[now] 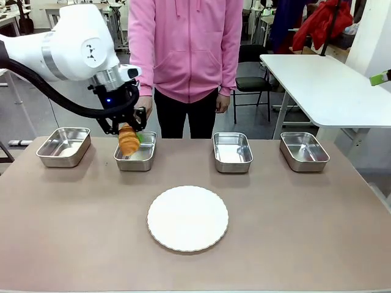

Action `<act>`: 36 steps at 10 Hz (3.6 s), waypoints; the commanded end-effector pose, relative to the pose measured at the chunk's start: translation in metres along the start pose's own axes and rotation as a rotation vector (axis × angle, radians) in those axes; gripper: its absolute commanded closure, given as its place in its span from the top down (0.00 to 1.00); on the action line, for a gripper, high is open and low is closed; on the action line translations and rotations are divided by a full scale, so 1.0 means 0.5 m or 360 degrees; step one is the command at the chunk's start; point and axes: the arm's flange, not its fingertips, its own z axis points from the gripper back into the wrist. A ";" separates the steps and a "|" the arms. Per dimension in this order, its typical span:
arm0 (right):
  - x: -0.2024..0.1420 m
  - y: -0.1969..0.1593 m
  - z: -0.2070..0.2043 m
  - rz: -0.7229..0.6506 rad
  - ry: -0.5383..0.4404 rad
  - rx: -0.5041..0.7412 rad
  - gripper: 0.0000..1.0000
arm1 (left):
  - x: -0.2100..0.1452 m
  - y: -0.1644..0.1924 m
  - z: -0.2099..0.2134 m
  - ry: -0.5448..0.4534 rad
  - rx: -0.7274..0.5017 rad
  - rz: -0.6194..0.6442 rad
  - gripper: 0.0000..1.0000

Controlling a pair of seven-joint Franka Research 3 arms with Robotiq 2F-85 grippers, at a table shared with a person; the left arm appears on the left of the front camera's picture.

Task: Place the bread in the container.
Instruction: Place the Butter Roll into the Airtight Container indicated by the human.

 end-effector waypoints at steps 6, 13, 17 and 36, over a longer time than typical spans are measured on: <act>0.003 -0.004 0.002 0.0036 -0.0041 0.0021 1.00 | 0.122 0.084 -0.091 0.0065 -0.0133 -0.0306 0.57; 0.003 -0.004 0.002 0.0036 -0.0041 0.0021 1.00 | 0.189 0.085 -0.111 -0.0004 -0.0115 -0.0366 1.00; 0.003 -0.004 0.002 0.0036 -0.0041 0.0021 1.00 | 0.199 0.077 -0.107 -0.0046 -0.0157 -0.0377 1.00; 0.003 -0.004 0.002 0.0036 -0.0041 0.0021 1.00 | -0.292 0.082 0.089 -0.0133 -0.0050 -0.0485 1.00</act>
